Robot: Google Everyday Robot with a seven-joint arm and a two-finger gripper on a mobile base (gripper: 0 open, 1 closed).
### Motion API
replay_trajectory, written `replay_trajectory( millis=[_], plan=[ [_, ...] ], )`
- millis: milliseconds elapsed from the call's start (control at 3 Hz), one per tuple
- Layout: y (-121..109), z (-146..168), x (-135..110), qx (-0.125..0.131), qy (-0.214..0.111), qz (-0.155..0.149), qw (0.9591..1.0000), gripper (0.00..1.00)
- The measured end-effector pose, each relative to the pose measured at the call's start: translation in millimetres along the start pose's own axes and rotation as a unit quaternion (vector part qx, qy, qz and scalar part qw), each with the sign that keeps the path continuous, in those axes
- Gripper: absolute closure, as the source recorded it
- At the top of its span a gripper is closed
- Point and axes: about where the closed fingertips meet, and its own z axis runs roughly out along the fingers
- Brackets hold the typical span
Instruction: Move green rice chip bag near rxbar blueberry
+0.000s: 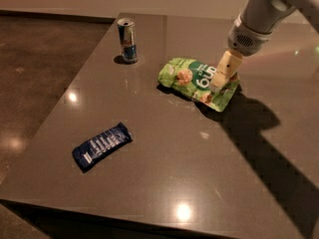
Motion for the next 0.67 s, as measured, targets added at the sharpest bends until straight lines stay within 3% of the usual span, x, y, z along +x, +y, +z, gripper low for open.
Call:
replay_trajectory(
  millis=[333,667],
  plan=[
    [7.8,20.6,-3.4,-0.012,0.011,-0.008,0.9998,0.0],
    [13.5,32.7,-7.2,-0.029,0.014,-0.014,0.9994,0.16]
  ],
)
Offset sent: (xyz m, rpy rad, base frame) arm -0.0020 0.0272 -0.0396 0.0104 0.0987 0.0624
